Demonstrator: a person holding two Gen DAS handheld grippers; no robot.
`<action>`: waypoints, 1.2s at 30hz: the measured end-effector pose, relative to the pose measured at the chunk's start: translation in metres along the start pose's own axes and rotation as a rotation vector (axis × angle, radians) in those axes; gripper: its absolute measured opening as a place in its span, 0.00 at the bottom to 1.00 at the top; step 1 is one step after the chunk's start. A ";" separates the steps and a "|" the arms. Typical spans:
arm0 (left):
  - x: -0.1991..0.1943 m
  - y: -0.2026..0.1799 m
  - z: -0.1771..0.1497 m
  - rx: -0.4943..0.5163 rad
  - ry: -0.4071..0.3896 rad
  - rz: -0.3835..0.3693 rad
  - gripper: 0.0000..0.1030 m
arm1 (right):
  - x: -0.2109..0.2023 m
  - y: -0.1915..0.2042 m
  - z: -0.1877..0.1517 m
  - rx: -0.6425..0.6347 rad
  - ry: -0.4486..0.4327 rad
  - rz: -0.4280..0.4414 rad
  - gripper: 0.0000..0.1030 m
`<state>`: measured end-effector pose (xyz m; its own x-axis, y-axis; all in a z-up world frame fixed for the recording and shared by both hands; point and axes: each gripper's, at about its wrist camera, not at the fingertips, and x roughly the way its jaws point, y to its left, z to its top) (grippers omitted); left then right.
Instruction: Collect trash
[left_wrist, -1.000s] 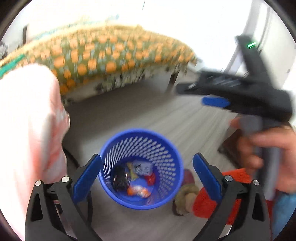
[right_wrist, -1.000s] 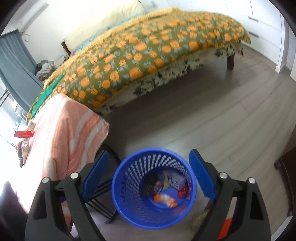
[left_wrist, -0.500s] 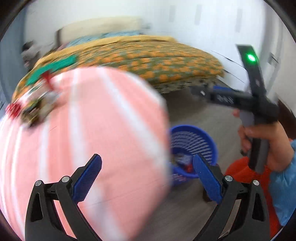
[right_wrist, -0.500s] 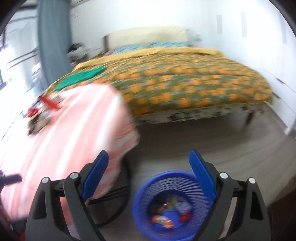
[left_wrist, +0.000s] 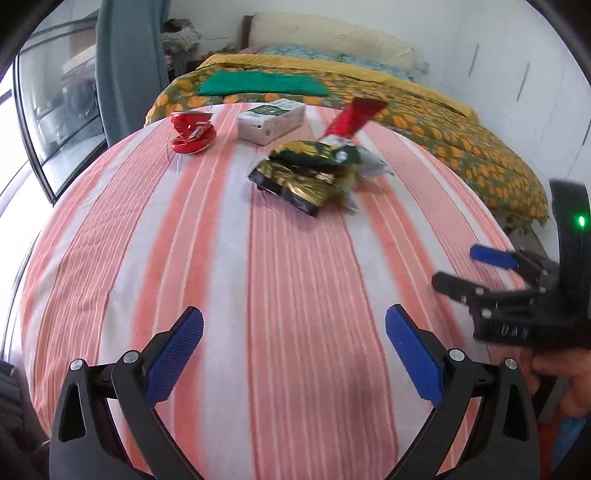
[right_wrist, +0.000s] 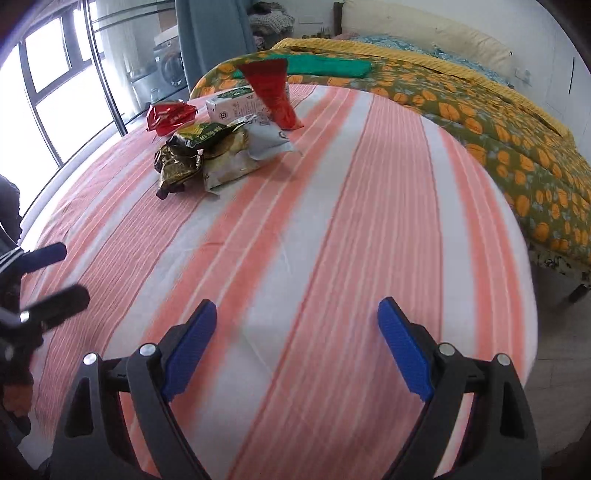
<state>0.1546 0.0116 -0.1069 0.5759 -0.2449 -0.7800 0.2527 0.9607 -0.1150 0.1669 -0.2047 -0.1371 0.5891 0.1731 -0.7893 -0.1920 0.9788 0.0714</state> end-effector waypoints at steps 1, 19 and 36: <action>0.003 -0.001 0.004 -0.008 0.003 -0.003 0.95 | 0.002 0.004 -0.001 -0.002 -0.002 -0.011 0.84; 0.079 0.009 0.078 -0.167 -0.023 0.071 0.41 | 0.006 0.004 -0.002 -0.002 -0.022 -0.052 0.88; 0.004 0.030 0.016 0.075 0.035 -0.030 0.84 | 0.005 0.004 -0.002 -0.009 -0.025 -0.061 0.88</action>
<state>0.1767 0.0371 -0.1039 0.5401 -0.2676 -0.7980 0.3277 0.9402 -0.0935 0.1675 -0.2001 -0.1423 0.6191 0.1156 -0.7767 -0.1622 0.9866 0.0175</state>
